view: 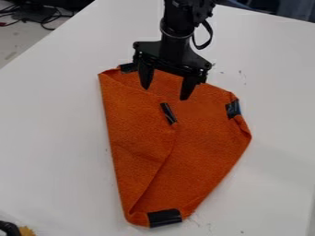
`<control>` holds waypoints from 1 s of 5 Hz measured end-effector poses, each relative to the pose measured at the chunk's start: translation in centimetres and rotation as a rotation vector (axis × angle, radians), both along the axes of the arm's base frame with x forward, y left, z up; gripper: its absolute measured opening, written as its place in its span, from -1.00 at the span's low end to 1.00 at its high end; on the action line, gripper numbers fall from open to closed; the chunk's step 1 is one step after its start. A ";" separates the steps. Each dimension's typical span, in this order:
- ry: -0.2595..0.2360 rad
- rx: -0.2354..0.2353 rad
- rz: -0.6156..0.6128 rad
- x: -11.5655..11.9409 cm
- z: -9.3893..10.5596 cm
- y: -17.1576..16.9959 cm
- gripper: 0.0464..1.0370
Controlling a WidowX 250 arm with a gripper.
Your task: Unfold the cloth top right to bottom left
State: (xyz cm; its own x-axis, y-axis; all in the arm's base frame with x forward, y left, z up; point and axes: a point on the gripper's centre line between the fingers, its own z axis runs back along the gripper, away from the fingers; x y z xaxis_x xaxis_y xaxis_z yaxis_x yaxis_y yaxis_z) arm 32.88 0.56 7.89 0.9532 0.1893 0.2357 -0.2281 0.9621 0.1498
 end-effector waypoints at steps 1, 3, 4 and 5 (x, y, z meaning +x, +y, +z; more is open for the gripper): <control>0.012 -0.038 0.022 -0.1 -0.9 -1.7 0.93; 0.045 -0.070 0.015 0.3 -2.8 -1.3 0.93; 0.052 -0.091 0.012 0.7 -4.1 -1.1 0.93; 0.055 -0.110 0.016 1.2 -5.0 -0.3 0.93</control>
State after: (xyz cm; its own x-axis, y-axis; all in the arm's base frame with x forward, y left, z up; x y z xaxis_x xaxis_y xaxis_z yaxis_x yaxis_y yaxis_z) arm 34.05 0.24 2.91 0.9608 0.2263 0.1599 -0.2378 0.9697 0.0564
